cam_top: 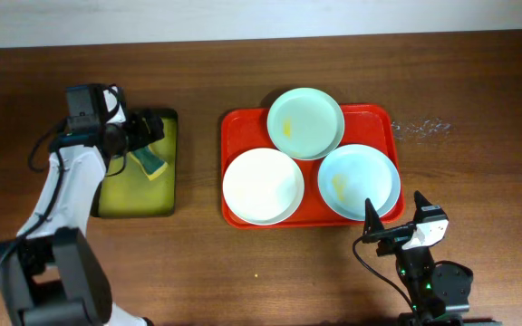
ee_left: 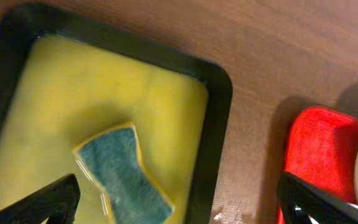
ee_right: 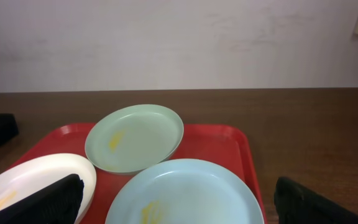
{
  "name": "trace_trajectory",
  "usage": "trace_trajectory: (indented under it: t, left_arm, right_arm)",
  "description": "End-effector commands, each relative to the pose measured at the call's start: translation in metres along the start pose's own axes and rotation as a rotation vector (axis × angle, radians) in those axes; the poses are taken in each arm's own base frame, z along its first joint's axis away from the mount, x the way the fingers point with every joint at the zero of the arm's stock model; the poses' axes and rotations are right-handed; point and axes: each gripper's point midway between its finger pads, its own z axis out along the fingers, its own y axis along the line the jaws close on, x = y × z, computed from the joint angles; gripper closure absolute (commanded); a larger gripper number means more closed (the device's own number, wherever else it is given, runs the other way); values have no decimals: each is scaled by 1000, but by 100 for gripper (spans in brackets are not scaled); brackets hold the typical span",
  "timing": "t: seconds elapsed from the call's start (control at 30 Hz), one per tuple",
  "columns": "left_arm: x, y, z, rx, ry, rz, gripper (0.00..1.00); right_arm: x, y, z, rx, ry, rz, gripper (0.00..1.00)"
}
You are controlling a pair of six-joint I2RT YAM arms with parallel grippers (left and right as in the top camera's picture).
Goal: Clean dirty plates on tray and stack at the side
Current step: 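Reach the left gripper into the black tray and grasp the sponge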
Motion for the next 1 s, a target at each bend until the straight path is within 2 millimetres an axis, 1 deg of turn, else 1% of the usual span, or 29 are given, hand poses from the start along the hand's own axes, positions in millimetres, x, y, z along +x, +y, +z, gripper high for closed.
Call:
trace_trajectory:
  t: [0.0, 0.03, 0.07, 0.1, 0.13, 0.2, 0.27, 0.3, 0.33, 0.37, 0.43, 0.47, 0.5, 0.53, 0.63, 0.7, 0.8, 0.87, 0.97]
  left_arm:
    - [-7, 10, 4, -93, -28, -172, 1]
    - [-10, 14, -1, -148, -34, -164, 1]
    - [-14, 21, -11, -254, -33, -148, 1]
    - [-19, 24, -21, -315, -18, -140, 1]
    - [-18, 21, -22, -311, 17, -143, 1]
    - [-14, 12, -14, -254, 51, -148, 1]
    - [-5, 15, -5, -259, 87, -152, 1]
    - [0, 18, 2, -266, 107, -155, 6]
    - [5, 22, 10, -275, 127, -167, 16]
    - [11, 25, 19, -285, 153, -177, 16]
    - [33, 36, 45, -314, 230, -201, 26]
    - [38, 39, 53, -321, 248, -202, 33]
    - [43, 42, 58, -328, 264, -204, 43]
    - [45, 42, 61, -328, 274, -205, 47]
    - [51, 44, 63, -331, 289, -207, 47]
    - [51, 44, 63, -332, 290, -207, 43]
    - [54, 45, 64, -334, 298, -208, 45]
    - [62, 48, 64, -342, 317, -208, 47]
    - [74, 53, 69, -351, 328, -208, 62]
  right_arm:
    - [3, 1, 0, 0, 4, 4, 1]
    - [3, 1, 0, 0, 4, 4, 1]
    - [3, 1, 0, 0, 4, 4, 1]
    - [3, 1, 0, 0, 4, 4, 1]
    - [3, 1, 0, 0, 4, 4, 1]
    - [3, 1, 0, 0, 4, 4, 1]
    - [3, 1, 0, 0, 4, 4, 1]
    - [3, 1, 0, 0, 4, 4, 1]
    - [3, 1, 0, 0, 4, 4, 1]
    - [3, 1, 0, 0, 4, 4, 1]
    - [3, 1, 0, 0, 4, 4, 1]
    - [3, 1, 0, 0, 4, 4, 1]
    - [3, 1, 0, 0, 4, 4, 1]
    - [3, 1, 0, 0, 4, 4, 1]
    - [3, 1, 0, 0, 4, 4, 1]
    - [3, 1, 0, 0, 4, 4, 1]
    - [3, 1, 0, 0, 4, 4, 1]
    - [3, 1, 0, 0, 4, 4, 1]
    - [3, 1, 0, 0, 4, 4, 2]
